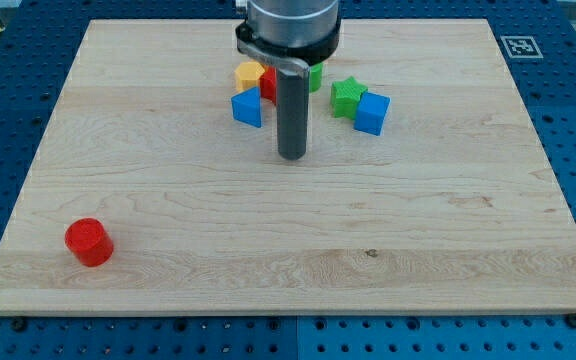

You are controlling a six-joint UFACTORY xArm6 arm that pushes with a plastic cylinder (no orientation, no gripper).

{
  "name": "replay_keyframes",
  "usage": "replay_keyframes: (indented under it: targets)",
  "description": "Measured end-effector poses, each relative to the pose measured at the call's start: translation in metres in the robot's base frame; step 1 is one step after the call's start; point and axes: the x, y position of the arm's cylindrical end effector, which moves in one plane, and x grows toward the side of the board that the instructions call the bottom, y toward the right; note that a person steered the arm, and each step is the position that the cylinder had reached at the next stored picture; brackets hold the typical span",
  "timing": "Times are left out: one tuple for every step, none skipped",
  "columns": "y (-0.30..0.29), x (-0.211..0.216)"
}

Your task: Point your arm towards red circle

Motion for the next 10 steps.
replay_keyframes:
  targets:
    - [-0.006, 0.003]
    - [-0.006, 0.003]
    - [-0.005, 0.038]
    - [-0.036, 0.096]
    - [-0.106, 0.148]
    - [-0.139, 0.167]
    - [-0.140, 0.166]
    - [-0.140, 0.166]
    - [-0.179, 0.163]
    - [-0.257, 0.159]
